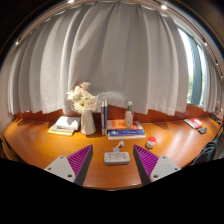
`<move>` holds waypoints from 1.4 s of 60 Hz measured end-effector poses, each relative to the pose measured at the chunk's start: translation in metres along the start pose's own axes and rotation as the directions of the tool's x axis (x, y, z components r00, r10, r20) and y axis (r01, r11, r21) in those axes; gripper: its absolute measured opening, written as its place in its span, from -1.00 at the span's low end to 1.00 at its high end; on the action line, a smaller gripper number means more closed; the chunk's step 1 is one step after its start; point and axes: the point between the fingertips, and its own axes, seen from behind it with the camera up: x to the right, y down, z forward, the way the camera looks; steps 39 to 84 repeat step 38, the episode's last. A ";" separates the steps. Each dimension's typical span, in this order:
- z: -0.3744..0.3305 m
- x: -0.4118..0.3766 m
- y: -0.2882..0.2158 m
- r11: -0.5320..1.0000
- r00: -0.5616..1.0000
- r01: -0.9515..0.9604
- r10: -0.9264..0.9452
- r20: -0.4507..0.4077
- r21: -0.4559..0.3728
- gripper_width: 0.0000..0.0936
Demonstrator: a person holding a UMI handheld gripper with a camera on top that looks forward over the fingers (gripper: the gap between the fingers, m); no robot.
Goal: Unplug charger
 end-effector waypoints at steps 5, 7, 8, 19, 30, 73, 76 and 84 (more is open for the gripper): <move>-0.021 -0.040 0.013 1.000 0.998 0.001 0.001 0.063 -0.030 0.71; -0.025 -0.054 0.021 1.000 0.996 0.000 0.003 0.085 -0.030 0.71; -0.029 -0.059 0.022 0.999 0.996 -0.001 0.004 0.092 -0.036 0.71; -0.048 -0.096 0.044 0.997 0.991 0.037 -0.029 0.134 -0.063 0.71; -0.057 -0.112 0.053 0.997 0.988 0.038 -0.027 0.151 -0.065 0.71; -0.059 -0.118 0.058 0.997 0.988 0.034 -0.023 0.155 -0.073 0.71; -0.059 -0.118 0.058 0.997 0.988 0.034 -0.023 0.155 -0.073 0.71; -0.059 -0.118 0.058 0.997 0.988 0.034 -0.023 0.155 -0.073 0.71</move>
